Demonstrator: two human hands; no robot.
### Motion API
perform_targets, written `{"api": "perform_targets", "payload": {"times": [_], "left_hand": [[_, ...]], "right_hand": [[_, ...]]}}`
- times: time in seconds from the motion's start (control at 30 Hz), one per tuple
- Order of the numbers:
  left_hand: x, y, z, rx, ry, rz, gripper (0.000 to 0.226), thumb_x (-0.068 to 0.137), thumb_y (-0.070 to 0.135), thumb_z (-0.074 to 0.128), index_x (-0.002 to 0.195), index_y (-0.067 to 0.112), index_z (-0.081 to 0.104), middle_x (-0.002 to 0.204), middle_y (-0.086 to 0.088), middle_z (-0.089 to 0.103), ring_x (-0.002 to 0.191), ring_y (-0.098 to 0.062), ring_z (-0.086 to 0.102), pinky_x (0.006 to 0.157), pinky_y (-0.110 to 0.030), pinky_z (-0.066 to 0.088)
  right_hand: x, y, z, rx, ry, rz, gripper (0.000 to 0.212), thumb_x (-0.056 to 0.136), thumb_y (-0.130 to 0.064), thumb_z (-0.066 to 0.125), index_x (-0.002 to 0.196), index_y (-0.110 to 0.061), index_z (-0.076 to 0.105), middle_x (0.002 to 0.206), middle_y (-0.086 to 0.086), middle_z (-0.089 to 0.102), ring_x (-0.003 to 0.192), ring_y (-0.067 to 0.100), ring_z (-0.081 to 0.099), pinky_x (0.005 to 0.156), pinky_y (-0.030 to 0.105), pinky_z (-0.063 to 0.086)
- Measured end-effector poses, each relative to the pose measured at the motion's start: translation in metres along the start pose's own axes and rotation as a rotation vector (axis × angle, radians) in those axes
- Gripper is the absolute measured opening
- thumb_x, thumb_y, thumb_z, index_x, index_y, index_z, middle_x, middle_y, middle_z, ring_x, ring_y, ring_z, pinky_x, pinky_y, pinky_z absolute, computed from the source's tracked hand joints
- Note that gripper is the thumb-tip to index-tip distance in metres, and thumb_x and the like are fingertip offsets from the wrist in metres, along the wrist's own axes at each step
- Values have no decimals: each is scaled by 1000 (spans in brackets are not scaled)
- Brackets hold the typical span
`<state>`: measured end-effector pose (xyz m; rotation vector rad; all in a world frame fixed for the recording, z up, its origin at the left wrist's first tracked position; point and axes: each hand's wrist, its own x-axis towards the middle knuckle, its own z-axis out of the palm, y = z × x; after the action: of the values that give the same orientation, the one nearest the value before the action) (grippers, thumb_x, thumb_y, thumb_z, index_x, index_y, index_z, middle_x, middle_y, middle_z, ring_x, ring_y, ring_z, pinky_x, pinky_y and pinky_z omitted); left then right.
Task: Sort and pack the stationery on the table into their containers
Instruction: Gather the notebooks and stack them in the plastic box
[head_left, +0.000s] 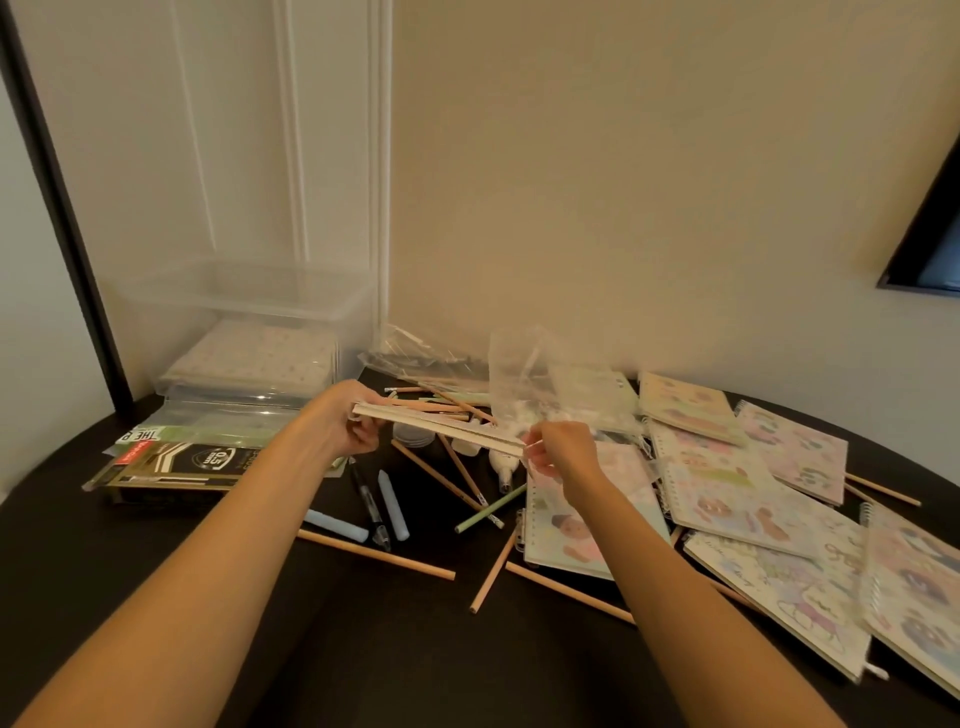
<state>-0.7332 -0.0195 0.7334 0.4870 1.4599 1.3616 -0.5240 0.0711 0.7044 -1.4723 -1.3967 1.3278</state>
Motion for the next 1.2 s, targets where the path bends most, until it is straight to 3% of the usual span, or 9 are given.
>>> {"api": "perform_targets", "payload": {"times": [0.17,0.3,0.4,0.5,0.63,0.77,0.87,1.0,1.2], "left_hand": [[-11,0,-4,131,40,61,10,95,5,45,96,-3,50,76,-11,58,52,-15,60,50,-25,49],[-31,5,-1,366,22,144,14,93,8,51,89,-3,58,64,-7,68,46,-13,64,40,-21,49],[-42,11,-1,490,-2,167,20,94,9,49,107,-2,59,95,-15,68,82,-25,67,70,-35,54],[-55,18,5,686,15,225,20,95,11,48,109,4,60,107,-15,66,100,-29,63,92,-42,49],[-59,28,14,897,171,380,23,96,9,43,112,7,60,102,-14,66,97,-30,63,84,-38,50],[-66,36,24,1136,365,571,29,96,9,38,117,19,56,82,-1,59,74,-21,57,65,-30,45],[-73,39,35,1353,480,713,36,99,11,34,129,24,50,101,-3,63,91,-24,56,85,-34,35],[-76,38,50,1480,460,890,33,93,4,43,116,26,54,103,2,62,99,-21,53,100,-39,23],[-78,44,70,1561,435,1162,29,92,12,50,117,25,55,110,1,55,112,-20,43,100,-37,16]], "right_hand": [[0,6,-2,64,33,-46,24,89,-24,50,80,-5,62,74,6,60,66,16,53,67,29,47],[-3,9,-3,70,5,-32,34,92,-36,46,81,-7,61,83,10,61,73,19,54,71,32,45],[-8,10,-2,49,-22,-16,29,92,-32,47,88,-7,61,86,9,61,73,17,53,73,30,44],[-11,10,-2,9,6,-28,25,91,-25,46,96,-8,64,89,9,63,80,18,56,87,35,45],[-13,7,-7,-57,71,-107,31,93,-9,38,106,-5,67,97,12,64,88,21,56,94,39,45],[-13,6,-12,-26,78,-70,30,94,-9,37,101,-7,67,95,9,63,89,21,57,93,38,47],[-17,6,-13,2,-32,-28,20,92,-10,45,85,-10,63,92,8,63,86,19,57,84,34,45],[-23,9,-16,-33,-200,-45,12,87,-8,51,85,-11,63,99,10,65,94,20,59,78,31,43],[-27,6,-42,-214,-342,-68,14,90,-12,54,84,-7,66,88,7,70,85,16,65,77,27,52]]}}
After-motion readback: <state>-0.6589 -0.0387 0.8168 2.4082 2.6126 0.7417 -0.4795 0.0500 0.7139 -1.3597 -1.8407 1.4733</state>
